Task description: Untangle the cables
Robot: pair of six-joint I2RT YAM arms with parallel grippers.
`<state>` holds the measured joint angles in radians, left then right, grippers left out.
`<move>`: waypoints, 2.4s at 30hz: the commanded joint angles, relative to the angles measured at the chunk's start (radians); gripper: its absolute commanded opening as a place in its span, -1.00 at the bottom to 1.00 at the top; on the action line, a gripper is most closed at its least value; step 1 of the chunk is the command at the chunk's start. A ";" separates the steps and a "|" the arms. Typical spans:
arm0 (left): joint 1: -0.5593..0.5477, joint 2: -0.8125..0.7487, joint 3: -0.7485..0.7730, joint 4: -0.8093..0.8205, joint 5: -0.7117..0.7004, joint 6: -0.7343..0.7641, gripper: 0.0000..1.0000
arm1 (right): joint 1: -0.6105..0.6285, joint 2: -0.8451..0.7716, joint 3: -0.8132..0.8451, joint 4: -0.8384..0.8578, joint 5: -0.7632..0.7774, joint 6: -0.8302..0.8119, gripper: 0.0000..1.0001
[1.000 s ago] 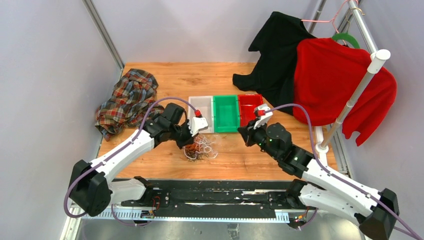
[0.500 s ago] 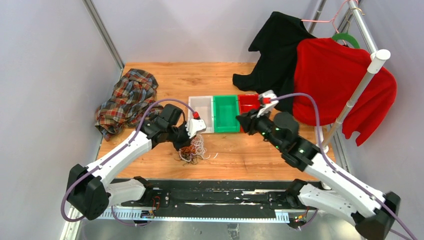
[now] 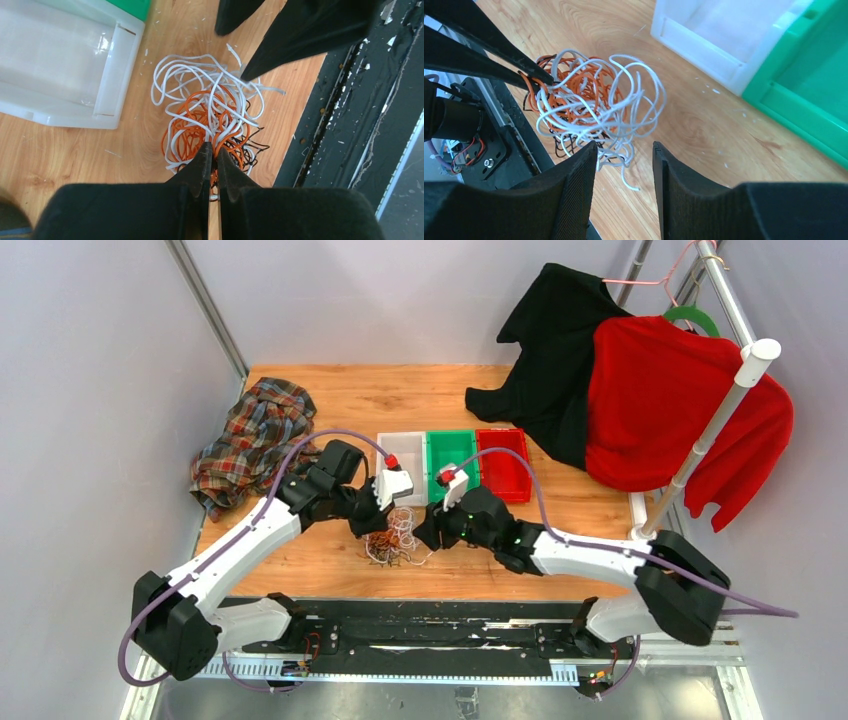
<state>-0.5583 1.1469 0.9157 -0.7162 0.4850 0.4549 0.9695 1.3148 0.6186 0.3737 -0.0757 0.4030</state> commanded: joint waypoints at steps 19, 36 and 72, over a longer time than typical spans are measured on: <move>0.000 -0.046 -0.026 -0.021 -0.076 0.073 -0.99 | 0.024 -0.074 -0.020 0.053 0.261 -0.048 -0.99; 0.000 -0.050 0.152 -0.142 0.078 -0.045 0.97 | -0.006 -0.387 0.074 -0.116 0.164 -0.113 -0.99; -0.012 -0.168 -0.089 0.643 0.305 -0.577 -0.19 | 0.054 -0.305 0.376 0.080 -0.179 0.052 -0.99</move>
<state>-0.5648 0.9489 0.7895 -0.1196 0.6678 0.0013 1.0065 1.0210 0.9913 0.4187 -0.2394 0.4534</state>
